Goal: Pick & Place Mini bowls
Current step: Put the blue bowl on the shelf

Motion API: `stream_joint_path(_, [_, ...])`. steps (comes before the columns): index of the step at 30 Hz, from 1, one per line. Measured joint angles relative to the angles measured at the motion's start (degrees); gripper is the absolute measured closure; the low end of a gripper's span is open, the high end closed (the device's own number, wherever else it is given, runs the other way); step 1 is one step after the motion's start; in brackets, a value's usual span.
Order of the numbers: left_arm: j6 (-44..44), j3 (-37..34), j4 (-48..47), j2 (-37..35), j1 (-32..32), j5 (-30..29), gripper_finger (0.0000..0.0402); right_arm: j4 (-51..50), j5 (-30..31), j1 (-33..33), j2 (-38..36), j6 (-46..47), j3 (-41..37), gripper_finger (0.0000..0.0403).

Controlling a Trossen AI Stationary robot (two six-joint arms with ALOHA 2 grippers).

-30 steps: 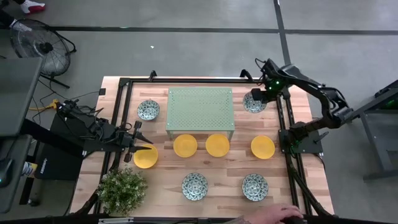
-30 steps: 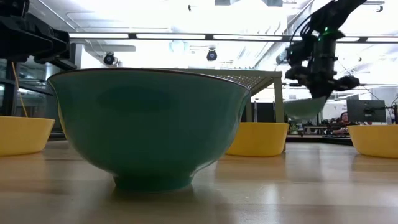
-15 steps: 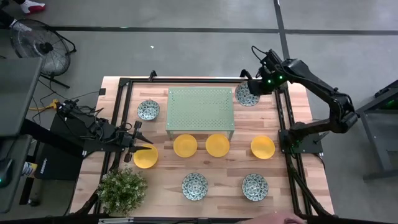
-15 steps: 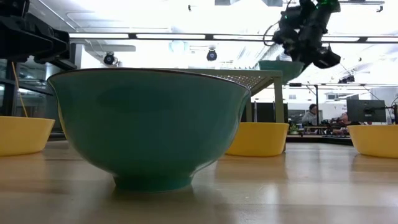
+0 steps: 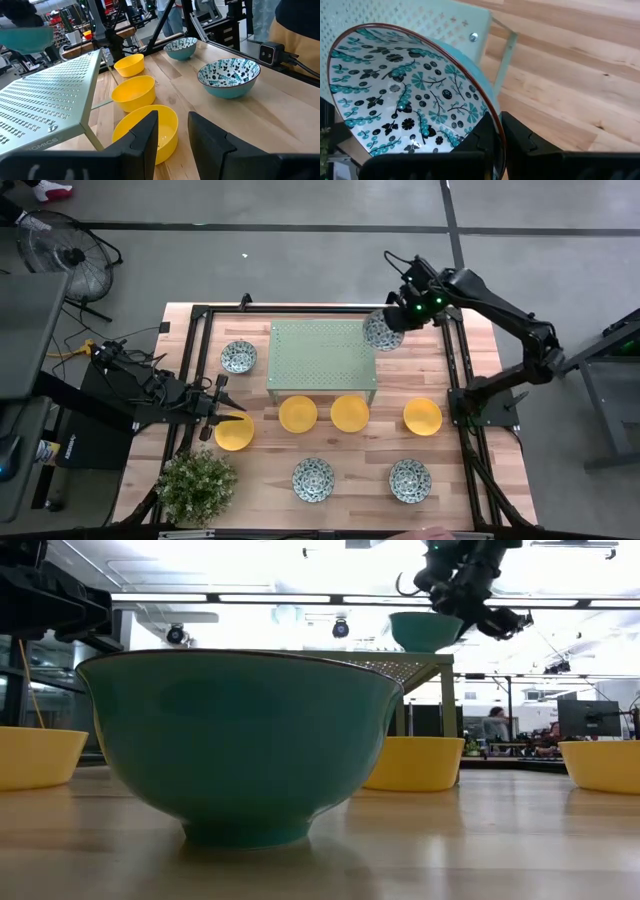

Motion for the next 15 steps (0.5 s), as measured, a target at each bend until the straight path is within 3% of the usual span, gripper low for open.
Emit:
stream_joint_path(6, [0.0, 0.0, 0.0, 0.0, 0.0, 0.0, 0.0298, -2.2, -3.2, 3.7, 5.0, 0.4, 5.4, 0.0392])
stream_joint_path(15, [0.0, 0.0, 0.0, 0.0, 0.0, 0.0, 0.0298, -4.4, -2.8, 7.1, 13.7, 0.1, 13.0, 0.0391])
